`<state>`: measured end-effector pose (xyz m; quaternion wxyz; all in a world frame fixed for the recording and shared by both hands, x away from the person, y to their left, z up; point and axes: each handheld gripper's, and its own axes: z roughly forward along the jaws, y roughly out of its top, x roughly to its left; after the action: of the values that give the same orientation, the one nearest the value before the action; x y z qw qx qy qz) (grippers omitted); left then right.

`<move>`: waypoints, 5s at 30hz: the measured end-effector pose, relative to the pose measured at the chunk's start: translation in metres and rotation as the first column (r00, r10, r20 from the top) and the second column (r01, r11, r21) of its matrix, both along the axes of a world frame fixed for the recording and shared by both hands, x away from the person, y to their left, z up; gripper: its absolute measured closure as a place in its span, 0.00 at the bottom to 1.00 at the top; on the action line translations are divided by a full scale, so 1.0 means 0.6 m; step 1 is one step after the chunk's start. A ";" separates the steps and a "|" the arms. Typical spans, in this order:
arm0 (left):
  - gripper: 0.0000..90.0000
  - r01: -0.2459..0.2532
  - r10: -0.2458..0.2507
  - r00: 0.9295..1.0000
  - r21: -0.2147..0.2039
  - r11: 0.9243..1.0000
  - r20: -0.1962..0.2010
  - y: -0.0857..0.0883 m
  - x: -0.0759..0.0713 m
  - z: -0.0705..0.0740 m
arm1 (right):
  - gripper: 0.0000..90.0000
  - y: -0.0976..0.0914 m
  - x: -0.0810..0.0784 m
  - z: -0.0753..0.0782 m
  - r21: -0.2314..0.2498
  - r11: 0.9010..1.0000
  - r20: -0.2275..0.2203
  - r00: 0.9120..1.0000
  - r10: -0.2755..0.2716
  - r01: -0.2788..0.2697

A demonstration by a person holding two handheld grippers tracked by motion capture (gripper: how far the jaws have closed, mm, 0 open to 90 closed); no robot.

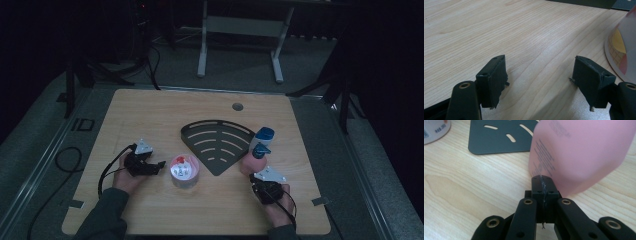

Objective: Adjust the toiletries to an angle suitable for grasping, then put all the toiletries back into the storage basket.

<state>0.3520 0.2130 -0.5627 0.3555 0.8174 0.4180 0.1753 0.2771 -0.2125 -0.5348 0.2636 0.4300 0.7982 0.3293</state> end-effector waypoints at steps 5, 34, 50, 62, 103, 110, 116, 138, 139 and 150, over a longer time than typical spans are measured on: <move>0.30 0.001 -0.001 1.000 0.000 1.000 0.000 0.000 0.000 0.000 | 1.00 0.000 0.009 -0.003 -0.004 1.000 0.000 1.000 -0.001 0.001; 0.32 0.012 -0.012 1.000 0.000 1.000 0.001 -0.001 -0.001 0.000 | 1.00 0.013 0.047 -0.015 -0.040 0.999 0.005 1.000 0.004 -0.004; 0.89 0.047 -0.044 0.998 -0.052 0.998 0.047 -0.019 -0.024 0.037 | 0.76 0.054 0.023 -0.014 -0.017 0.991 0.040 0.991 0.130 -0.129; 1.00 0.126 -0.124 0.991 -0.028 0.992 0.047 -0.070 -0.027 0.038 | 0.71 0.053 0.020 -0.016 0.008 0.991 0.031 0.991 0.130 -0.130; 0.89 0.314 -0.315 0.948 0.032 0.949 0.045 -0.122 -0.068 0.035 | 0.63 0.070 0.018 -0.017 0.009 0.971 -0.003 0.971 0.241 -0.240; 0.72 0.318 -0.318 0.948 0.008 0.948 0.030 -0.106 -0.069 0.038 | 0.59 0.070 0.018 -0.016 0.019 0.967 -0.021 0.966 0.256 -0.256; 0.58 0.333 -0.331 0.943 -0.040 0.942 0.047 -0.092 -0.082 0.046 | 0.53 0.069 0.020 -0.011 0.048 0.954 -0.041 0.954 0.297 -0.295; 0.34 0.470 -0.468 0.882 -0.047 0.881 0.049 -0.117 -0.110 0.050 | 0.42 0.105 0.015 -0.001 0.159 0.856 -0.079 0.858 0.508 -0.492; 0.33 0.479 -0.476 0.878 -0.050 0.877 0.051 -0.118 -0.109 0.050 | 0.41 0.106 0.016 -0.001 0.158 0.854 -0.078 0.856 0.511 -0.496; 0.27 0.484 -0.481 0.875 -0.041 0.874 0.058 -0.130 -0.108 0.051 | 0.36 0.125 0.024 -0.002 0.139 0.820 -0.091 0.817 0.569 -0.556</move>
<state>0.2873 0.1350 -0.5321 0.4196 0.8816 0.1973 0.0883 0.2917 -0.1373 -0.5359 0.0791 0.2086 0.8862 0.4060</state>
